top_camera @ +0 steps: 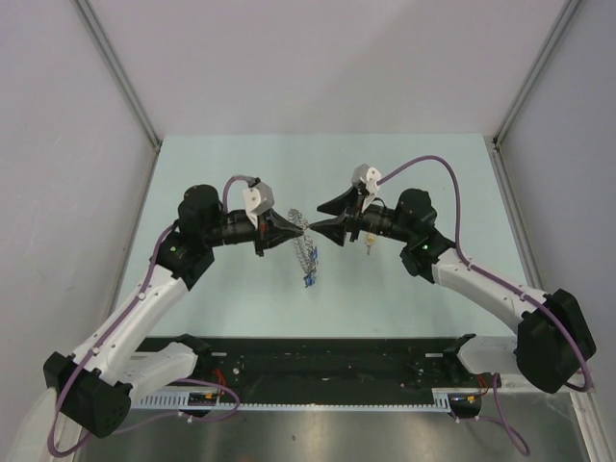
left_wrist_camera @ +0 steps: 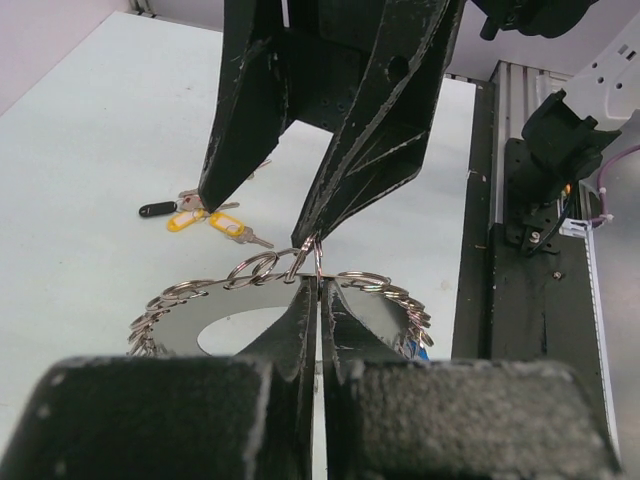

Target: Put the keys on the keyring

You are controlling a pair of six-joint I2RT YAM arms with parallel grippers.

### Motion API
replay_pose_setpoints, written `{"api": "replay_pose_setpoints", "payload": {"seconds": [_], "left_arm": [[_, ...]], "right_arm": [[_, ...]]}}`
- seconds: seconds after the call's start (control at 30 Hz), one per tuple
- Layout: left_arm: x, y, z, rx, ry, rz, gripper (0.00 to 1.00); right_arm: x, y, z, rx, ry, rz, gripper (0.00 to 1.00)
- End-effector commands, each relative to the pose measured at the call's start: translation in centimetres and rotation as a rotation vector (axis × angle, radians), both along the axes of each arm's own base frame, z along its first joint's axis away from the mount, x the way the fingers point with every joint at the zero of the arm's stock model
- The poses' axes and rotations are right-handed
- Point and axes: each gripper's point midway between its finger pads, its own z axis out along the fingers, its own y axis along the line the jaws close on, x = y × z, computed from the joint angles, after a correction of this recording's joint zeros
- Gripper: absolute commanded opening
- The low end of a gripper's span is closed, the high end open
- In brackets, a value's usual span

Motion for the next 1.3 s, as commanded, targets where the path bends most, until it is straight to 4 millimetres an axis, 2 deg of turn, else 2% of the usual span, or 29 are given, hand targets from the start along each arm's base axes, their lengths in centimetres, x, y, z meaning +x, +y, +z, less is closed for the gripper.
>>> {"api": "replay_pose_setpoints", "payload": {"seconds": [0.0,0.1,0.2,0.23,0.33,0.4,0.5,0.53,0.57,0.6,0.63,0.67,0.7,0.73,0.77,0.8,0.83,0.87,0.9,0.93,0.97,1.03,1.07,1.1,1.27], "left_arm": [[-0.7,-0.6,3.1,-0.05,-0.086,-0.063,0.0],[-1.0,-0.8,2.9,-0.049,-0.068,-0.088,0.0],[-1.0,-0.8,2.5,-0.028,-0.073,-0.087,0.0],[-0.9,-0.8,2.5,-0.021,-0.074,-0.084,0.0],[-0.6,-0.7,2.0,0.009,-0.082,-0.062,0.0],[-0.3,-0.4,1.7,0.029,-0.082,-0.04,0.0],[1.7,0.5,0.8,0.088,-0.087,0.081,0.0],[3.8,1.6,0.3,0.135,-0.089,0.211,0.0],[5.0,2.4,-0.1,0.17,-0.086,0.292,0.0],[6.1,3.1,-1.9,0.239,-0.034,0.359,0.0],[7.9,4.7,-1.9,0.293,-0.037,0.489,0.0],[8.2,4.9,-2.6,0.331,-0.015,0.505,0.0],[8.1,4.9,-4.5,0.393,0.044,0.494,0.0],[7.7,4.1,-3.9,0.371,0.053,0.447,0.0],[5.7,1.9,-3.4,0.311,0.076,0.294,0.01],[4.8,1.1,-2.8,0.27,0.081,0.238,0.0],[5.1,1.1,-2.4,0.243,0.059,0.255,0.0],[5.7,1.7,-2.9,0.269,0.063,0.309,0.0],[7.5,3.7,-3.9,0.356,0.035,0.438,0.0],[7.8,4.6,-5.1,0.426,0.07,0.477,0.0],[8.1,4.8,-5.1,0.437,0.074,0.493,0.0],[5.8,2.1,-4.5,0.351,0.095,0.306,0.0],[5.1,1.3,-3.1,0.291,0.059,0.254,0.0],[4.3,0.7,-2.9,0.266,0.054,0.201,0.0],[3.6,0.7,-2.7,0.264,0.019,0.167,0.0]], "right_arm": [[0.2,0.8,2.5,0.058,-0.058,0.023,0.57],[1.2,1.1,2.2,0.057,-0.05,0.0,0.57],[3.5,0.5,2.3,0.064,-0.009,-0.121,0.57],[5.0,-0.3,1.9,0.059,0.019,-0.209,0.57],[7.2,-2.4,1.5,0.056,0.077,-0.353,0.57],[7.5,-3.2,1.5,0.052,0.092,-0.383,0.56],[6.9,-3.9,1.2,0.0,0.075,-0.371,0.57],[6.4,-3.8,0.6,-0.025,0.084,-0.353,0.56],[6.1,-3.8,0.6,-0.041,0.07,-0.343,0.57],[6.0,-3.9,0.4,-0.051,0.074,-0.34,0.57],[5.8,-4.0,0.2,-0.062,0.08,-0.34,0.57],[5.7,-4.0,0.0,-0.071,0.081,-0.342,0.57],[5.6,-4.1,-0.2,-0.08,0.083,-0.339,0.57],[5.5,-3.9,-0.4,-0.086,0.084,-0.327,0.57],[5.2,-3.8,-0.4,-0.093,0.072,-0.31,0.57],[4.8,-3.4,-0.4,-0.097,0.064,-0.278,0.57],[4.6,-3.2,-0.4,-0.1,0.057,-0.267,0.57],[4.4,-3.0,-0.5,-0.106,0.047,-0.258,0.57],[4.2,-2.7,-0.6,-0.115,0.033,-0.243,0.57],[3.9,-2.6,-0.7,-0.116,0.033,-0.231,0.57],[3.9,-2.4,-0.9,-0.119,0.037,-0.218,0.57],[3.8,-2.0,-1.0,-0.117,0.034,-0.198,0.57],[3.9,-2.0,-1.1,-0.117,0.034,-0.202,0.57],[4.1,-1.9,-1.2,-0.116,0.035,-0.206,0.57],[4.0,-1.4,-1.3,-0.109,0.037,-0.179,0.57]]}}
